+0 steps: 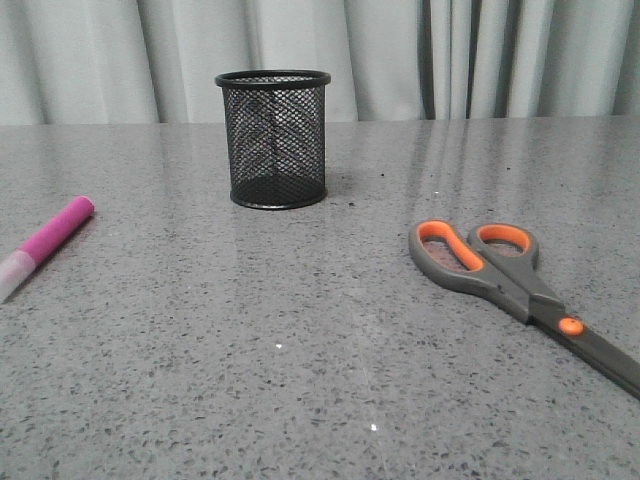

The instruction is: Put pen and scissors into bin

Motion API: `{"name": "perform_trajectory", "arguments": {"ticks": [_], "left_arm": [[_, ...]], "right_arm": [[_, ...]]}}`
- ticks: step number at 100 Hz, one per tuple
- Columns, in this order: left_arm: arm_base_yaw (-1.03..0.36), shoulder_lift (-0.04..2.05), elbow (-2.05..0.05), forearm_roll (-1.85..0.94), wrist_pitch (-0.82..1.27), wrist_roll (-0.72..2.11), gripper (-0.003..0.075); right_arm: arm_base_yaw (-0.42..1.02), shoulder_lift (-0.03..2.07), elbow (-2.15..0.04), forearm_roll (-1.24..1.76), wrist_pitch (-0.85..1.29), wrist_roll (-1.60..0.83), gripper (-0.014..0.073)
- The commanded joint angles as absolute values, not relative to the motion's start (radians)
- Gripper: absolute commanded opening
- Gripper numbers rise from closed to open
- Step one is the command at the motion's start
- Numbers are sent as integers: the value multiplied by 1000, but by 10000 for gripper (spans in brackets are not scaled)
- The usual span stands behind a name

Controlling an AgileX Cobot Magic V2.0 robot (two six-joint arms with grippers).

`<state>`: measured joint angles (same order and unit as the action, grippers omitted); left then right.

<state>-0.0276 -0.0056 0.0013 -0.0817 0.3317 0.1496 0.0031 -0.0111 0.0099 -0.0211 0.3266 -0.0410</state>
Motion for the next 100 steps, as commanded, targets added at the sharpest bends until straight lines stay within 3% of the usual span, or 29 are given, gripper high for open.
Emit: {"name": "perform_trajectory", "arguments": {"ticks": [1, 64, 91, 100], "left_arm": [[-36, -34, 46, -93, 279, 152, -19], [-36, -34, 46, -93, 279, 152, -19], [-36, -34, 46, -90, 269, 152, -19], [-36, -34, 46, -301, 172, 142, -19]], "right_arm": [[-5, -30, 24, -20, 286, -50, -69], [-5, -30, 24, -28, 274, -50, -69], [-5, -30, 24, 76, -67, -48, -69], [-5, -30, 24, 263, -196, -13, -69]]}}
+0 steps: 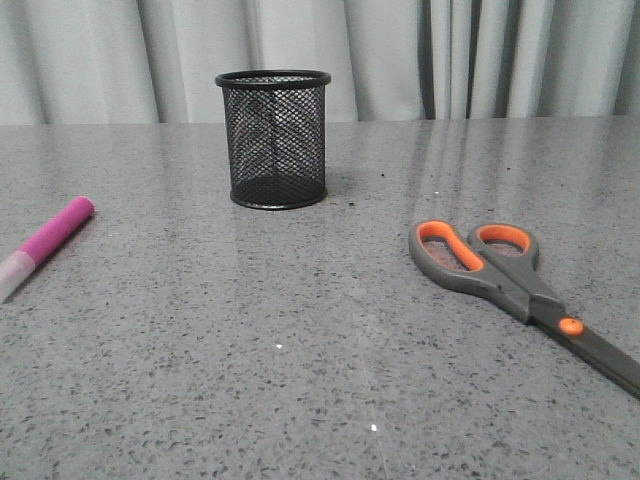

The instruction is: Put pen and scissors into bin

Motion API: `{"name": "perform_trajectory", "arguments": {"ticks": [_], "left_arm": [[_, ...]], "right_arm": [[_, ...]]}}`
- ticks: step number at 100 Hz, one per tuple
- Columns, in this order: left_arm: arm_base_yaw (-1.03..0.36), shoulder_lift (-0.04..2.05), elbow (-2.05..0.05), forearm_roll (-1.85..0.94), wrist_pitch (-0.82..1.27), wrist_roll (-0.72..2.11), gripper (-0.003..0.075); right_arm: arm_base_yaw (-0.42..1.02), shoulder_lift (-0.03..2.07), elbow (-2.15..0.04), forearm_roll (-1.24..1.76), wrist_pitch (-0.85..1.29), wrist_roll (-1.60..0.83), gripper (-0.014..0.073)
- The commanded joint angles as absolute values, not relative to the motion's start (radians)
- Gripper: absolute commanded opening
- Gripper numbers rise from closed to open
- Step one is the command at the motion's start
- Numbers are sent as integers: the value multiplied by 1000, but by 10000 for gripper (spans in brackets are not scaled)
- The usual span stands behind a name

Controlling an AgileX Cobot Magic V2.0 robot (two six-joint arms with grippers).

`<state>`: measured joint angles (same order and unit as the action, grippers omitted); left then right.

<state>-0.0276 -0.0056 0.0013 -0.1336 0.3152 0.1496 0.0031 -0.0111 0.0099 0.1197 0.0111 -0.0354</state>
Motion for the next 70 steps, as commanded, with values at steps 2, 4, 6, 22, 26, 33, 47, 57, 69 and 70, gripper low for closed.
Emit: {"name": "perform_trajectory", "arguments": {"ticks": [2, 4, 6, 22, 26, 33, 47, 57, 69, 70], "left_arm": [[-36, -34, 46, -346, 152, 142, -19], [-36, -34, 46, -400, 124, 142, -19], [-36, -34, 46, -460, 95, 142, -19], [-36, -34, 44, -785, -64, 141, -19], [-36, -34, 43, -882, -89, 141, -19], [-36, -34, 38, -986, -116, 141, -18], [-36, -32, -78, -855, 10, 165, 101], [-36, 11, -209, -687, 84, 184, 233], [-36, 140, -343, -556, 165, 184, 242], [-36, 150, -351, -540, 187, 184, 242]], "right_arm": [[-5, -30, 24, 292, -208, -6, -69], [-5, -30, 24, 329, -220, 0, -69], [-5, -30, 24, 367, -227, 0, -69], [-5, -30, 24, 524, -215, 11, -69], [-5, -30, 22, 541, -218, 11, -69], [-5, -30, 1, 546, -219, 13, -69], [-5, -4, -111, 521, -97, 11, -30], [-5, 68, -217, 419, 32, 11, 124], [1, 198, -349, 322, 167, 8, 298], [2, 206, -357, 319, 178, 8, 304]]}}
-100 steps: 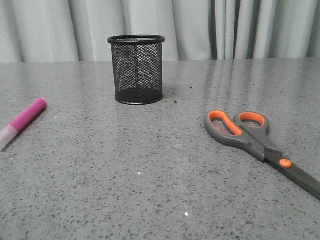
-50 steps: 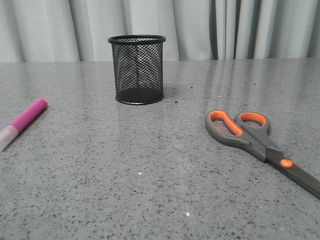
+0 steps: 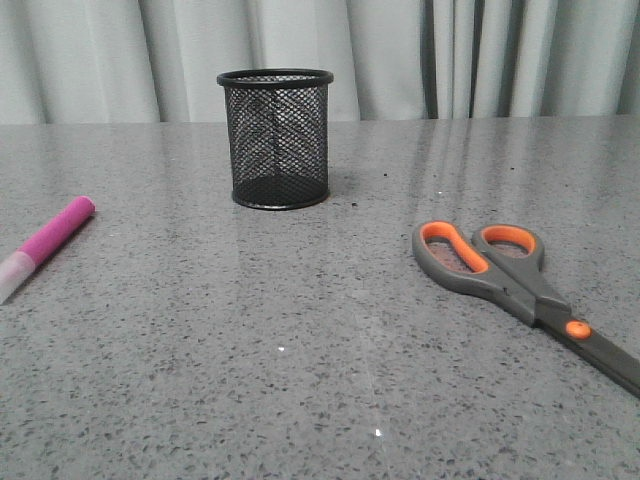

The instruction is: Put pen and scissors into bin

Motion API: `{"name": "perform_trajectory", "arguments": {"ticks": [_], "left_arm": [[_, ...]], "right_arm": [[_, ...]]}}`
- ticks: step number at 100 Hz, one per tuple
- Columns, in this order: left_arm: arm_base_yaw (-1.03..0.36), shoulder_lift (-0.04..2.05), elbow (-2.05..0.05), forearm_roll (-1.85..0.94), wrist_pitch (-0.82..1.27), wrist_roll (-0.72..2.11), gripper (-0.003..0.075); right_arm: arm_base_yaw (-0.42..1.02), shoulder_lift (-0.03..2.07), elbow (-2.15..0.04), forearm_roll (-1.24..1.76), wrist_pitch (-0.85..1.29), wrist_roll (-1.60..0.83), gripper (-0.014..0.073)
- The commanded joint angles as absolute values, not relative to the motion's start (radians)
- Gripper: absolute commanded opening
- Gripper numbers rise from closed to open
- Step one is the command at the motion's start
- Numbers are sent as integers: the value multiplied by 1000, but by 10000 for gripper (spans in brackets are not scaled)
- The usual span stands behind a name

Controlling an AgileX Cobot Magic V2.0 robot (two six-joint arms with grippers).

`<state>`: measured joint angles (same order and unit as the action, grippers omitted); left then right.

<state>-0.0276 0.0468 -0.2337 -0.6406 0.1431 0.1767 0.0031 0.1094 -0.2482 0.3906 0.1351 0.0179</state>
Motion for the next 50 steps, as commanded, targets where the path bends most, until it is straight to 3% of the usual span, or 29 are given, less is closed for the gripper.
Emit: {"name": "perform_trajectory", "arguments": {"ticks": [1, 23, 50], "left_arm": [[-36, 172, -368, -532, 199, 184, 242], [-36, 568, -613, -424, 570, 184, 242], [-99, 952, -826, -408, 682, 174, 242]], "right_arm": [[4, 223, -373, 315, 200, 0, 314], [4, 454, -554, 313, 416, -34, 323], [23, 485, -586, 317, 433, -34, 318]]}}
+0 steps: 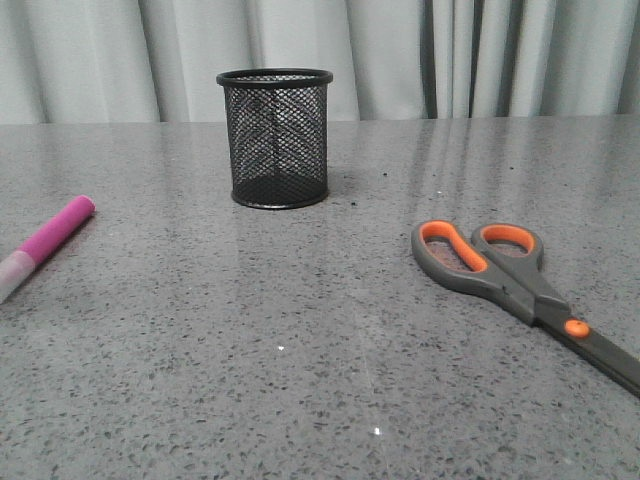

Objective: Put pen and scissors into bin
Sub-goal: 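Close the left gripper on the pink marker and lift it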

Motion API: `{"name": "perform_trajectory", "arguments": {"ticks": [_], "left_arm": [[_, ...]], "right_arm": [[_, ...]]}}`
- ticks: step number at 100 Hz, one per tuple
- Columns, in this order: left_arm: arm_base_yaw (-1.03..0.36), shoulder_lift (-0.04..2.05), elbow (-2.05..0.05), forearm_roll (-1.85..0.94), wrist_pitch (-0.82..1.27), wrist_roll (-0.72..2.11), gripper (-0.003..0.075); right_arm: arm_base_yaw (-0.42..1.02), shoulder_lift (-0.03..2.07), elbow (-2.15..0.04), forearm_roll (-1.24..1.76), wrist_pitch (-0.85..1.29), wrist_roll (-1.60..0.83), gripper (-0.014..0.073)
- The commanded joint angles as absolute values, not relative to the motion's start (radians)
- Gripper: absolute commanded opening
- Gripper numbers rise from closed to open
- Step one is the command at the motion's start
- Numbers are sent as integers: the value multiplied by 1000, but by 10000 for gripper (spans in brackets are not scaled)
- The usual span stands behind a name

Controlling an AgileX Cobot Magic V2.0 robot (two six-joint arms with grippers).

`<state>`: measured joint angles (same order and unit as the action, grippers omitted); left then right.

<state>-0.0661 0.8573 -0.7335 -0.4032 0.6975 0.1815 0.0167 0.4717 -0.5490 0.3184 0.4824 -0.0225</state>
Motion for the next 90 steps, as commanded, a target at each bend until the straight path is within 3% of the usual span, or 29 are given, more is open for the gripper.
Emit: {"name": "perform_trajectory", "arguments": {"ticks": [1, 35, 90], "left_arm": [[-104, 962, -832, -403, 691, 172, 242], [-207, 1380, -1152, -305, 936, 91, 242], [-282, 1574, -1216, -215, 976, 30, 242]], "right_arm": [[23, 485, -586, 317, 432, -34, 318], [23, 485, -586, 317, 442, -34, 318], [23, 485, -586, 319, 443, -34, 318]]}}
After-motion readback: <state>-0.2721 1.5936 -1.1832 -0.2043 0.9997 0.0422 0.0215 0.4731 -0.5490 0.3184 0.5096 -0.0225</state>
